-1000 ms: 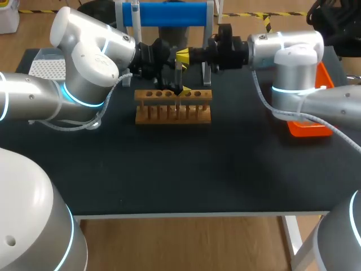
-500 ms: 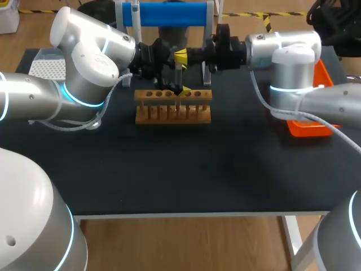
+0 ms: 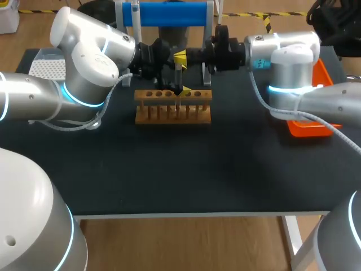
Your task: Invert the test tube, pick up the pipette, mount the tip to pipette, aspirate from beaker and dispense into the tube, eject the tip, return the pipette, and cap with the stopper.
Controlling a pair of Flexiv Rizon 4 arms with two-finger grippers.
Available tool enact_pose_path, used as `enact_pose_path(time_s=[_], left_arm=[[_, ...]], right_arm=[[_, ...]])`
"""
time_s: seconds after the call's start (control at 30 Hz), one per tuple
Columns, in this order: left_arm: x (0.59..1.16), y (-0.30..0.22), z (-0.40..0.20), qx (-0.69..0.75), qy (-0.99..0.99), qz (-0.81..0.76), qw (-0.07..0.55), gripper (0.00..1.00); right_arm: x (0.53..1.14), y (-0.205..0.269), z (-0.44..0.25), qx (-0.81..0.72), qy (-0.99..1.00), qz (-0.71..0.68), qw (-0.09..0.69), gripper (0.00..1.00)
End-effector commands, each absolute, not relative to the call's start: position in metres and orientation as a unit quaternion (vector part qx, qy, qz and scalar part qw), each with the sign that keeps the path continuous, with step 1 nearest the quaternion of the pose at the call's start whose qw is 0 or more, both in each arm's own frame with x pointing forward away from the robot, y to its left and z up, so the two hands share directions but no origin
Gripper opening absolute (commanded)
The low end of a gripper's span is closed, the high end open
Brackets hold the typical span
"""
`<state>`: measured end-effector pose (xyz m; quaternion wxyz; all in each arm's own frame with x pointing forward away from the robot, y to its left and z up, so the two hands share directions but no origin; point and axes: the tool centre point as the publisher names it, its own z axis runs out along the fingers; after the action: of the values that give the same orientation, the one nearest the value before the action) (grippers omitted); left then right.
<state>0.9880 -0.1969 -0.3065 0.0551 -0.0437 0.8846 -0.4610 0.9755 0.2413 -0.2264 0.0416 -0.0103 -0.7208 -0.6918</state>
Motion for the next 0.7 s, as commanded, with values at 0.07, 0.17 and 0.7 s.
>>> enact_pose_path(time_s=[0.07, 0.17, 0.7], left_arm=[[0.989, -0.197, -0.306, -0.043, 0.885, -0.461, 0.054, 1.0], [0.989, -0.197, -0.306, -0.043, 0.885, -0.461, 0.054, 1.0], [0.989, -0.197, -0.306, -0.043, 0.885, -0.461, 0.054, 1.0]], right_arm=[[0.976, 0.242, -0.242, -0.013, -0.72, -0.692, 0.046, 0.0], [0.976, 0.242, -0.245, -0.015, -0.72, -0.692, 0.048, 0.0], [0.979, 0.233, -0.215, -0.01, -0.698, -0.715, 0.021, 0.0]])
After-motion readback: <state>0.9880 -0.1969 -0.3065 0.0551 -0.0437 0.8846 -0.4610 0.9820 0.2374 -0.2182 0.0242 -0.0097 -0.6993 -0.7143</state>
